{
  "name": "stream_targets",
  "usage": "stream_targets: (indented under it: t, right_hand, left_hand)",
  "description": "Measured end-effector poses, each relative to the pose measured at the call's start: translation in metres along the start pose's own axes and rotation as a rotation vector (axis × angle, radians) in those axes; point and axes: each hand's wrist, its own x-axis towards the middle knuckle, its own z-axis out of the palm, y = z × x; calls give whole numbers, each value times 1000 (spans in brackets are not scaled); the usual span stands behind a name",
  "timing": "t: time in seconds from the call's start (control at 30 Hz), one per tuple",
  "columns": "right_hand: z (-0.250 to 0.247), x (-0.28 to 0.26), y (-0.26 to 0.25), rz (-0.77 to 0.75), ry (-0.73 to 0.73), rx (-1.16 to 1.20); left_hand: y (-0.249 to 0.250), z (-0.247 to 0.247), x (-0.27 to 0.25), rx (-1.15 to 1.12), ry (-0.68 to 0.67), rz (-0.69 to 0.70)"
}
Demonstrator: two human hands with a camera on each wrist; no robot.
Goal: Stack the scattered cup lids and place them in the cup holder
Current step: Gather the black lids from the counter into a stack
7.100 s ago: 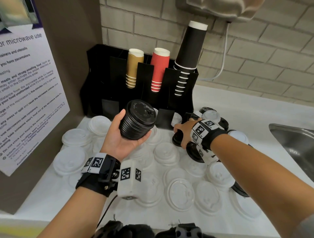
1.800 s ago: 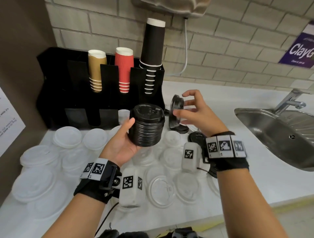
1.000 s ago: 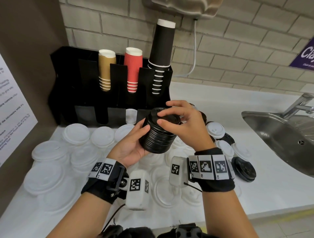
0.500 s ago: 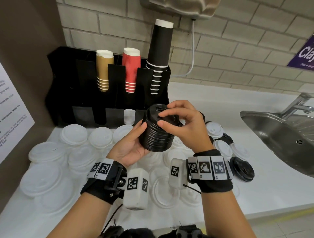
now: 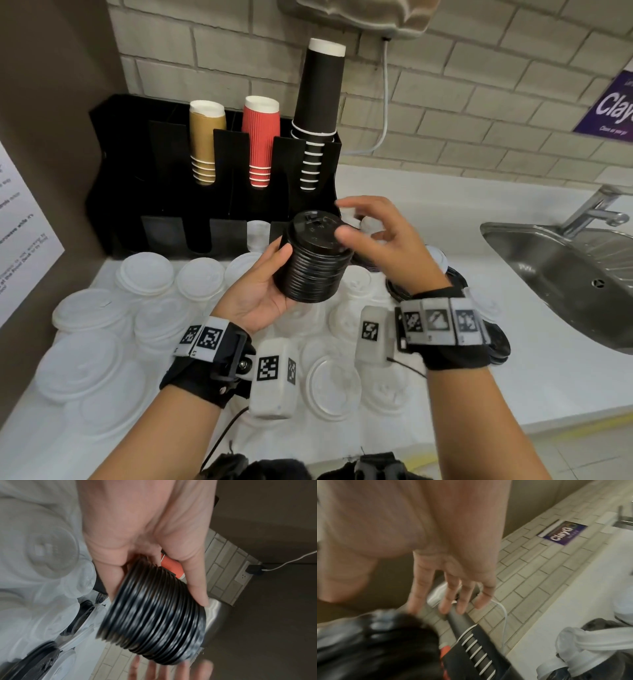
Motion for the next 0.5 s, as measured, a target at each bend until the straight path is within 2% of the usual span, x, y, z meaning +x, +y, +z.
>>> stream_targets:
  t: [0.07, 0.13, 0.2, 0.27, 0.33, 0.5]
  right_hand:
    - [-22, 14, 20, 217, 3, -125]
    - [-44, 26, 49, 511, -191, -433]
    - [-55, 33, 80, 711, -442, -764]
    - [-60, 35, 104, 755, -560, -933]
    - [-59, 36, 120, 718, -603, -1031]
    - [-49, 33, 144, 588, -602, -1228]
  left_hand:
    - [2, -3, -1, -33, 8, 15]
    - [4, -5, -2, -43, -7, 29]
    - [7, -6, -3, -43, -30, 41]
    - [8, -5, -3, -32, -56, 35]
    - [8, -5, -3, -31, -59, 39]
    - [5, -5, -5, -42, -36, 36]
